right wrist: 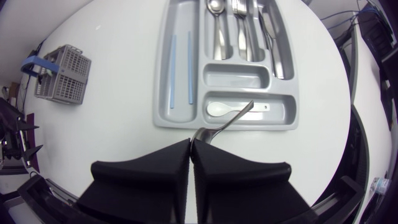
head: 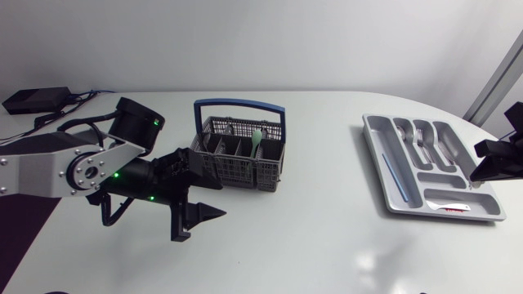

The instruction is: Unload the cutlery basket into the drawer organizer.

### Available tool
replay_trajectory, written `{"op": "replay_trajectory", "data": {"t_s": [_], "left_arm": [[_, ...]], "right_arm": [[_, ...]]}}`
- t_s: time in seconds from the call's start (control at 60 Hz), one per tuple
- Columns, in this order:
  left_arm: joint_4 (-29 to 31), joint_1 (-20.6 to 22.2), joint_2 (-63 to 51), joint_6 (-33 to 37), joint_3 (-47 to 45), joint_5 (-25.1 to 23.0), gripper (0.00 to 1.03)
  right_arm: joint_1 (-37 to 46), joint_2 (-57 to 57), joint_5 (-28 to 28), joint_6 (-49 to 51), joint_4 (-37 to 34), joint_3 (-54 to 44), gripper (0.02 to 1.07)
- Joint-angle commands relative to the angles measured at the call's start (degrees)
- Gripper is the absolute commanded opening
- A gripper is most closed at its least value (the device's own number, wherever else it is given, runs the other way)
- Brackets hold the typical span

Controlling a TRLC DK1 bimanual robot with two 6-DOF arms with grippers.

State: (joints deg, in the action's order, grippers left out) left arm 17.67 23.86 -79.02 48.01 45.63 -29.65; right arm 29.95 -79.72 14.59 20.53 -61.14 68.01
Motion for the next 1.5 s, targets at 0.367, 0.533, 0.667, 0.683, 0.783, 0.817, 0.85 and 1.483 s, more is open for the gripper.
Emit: {"op": "replay_trajectory", "data": {"t_s": [0.367,0.533,0.667,0.683,0.783,0.817,0.85,1.483], "left_arm": [[0.0,-0.9,3.0,-0.1,-2.6,0.1,0.72],[0.2,-1.0,3.6,-0.3,-2.6,0.1,0.72],[0.3,-0.9,3.9,-0.5,-2.5,0.1,0.72],[0.4,-0.9,4.0,-0.5,-2.4,0.1,0.72],[0.5,-0.9,4.0,-0.6,-2.2,0.1,0.72],[0.5,-0.9,4.0,-0.7,-2.2,0.1,0.72],[0.5,-0.9,4.1,-0.7,-2.2,0.1,0.72],[-6.0,-1.9,3.3,-7.4,0.3,0.1,0.72]], "right_arm": [[7.5,-13.6,-1.9,-5.5,12.5,-3.1,0.08],[6.1,-16.5,-1.8,-8.8,15.8,-3.1,0.08],[4.2,-19.0,-1.3,-11.0,17.3,-2.4,0.12],[4.0,-19.6,-1.1,-11.4,17.5,-2.2,0.21],[2.8,-22.4,-0.9,-12.5,17.6,-0.9,0.67],[2.7,-23.1,-0.8,-12.9,17.9,-0.7,0.74],[2.4,-23.6,-0.6,-13.1,18.1,-0.4,0.77],[-8.5,1.9,4.6,-11.5,22.5,-10.6,0.94]]}}
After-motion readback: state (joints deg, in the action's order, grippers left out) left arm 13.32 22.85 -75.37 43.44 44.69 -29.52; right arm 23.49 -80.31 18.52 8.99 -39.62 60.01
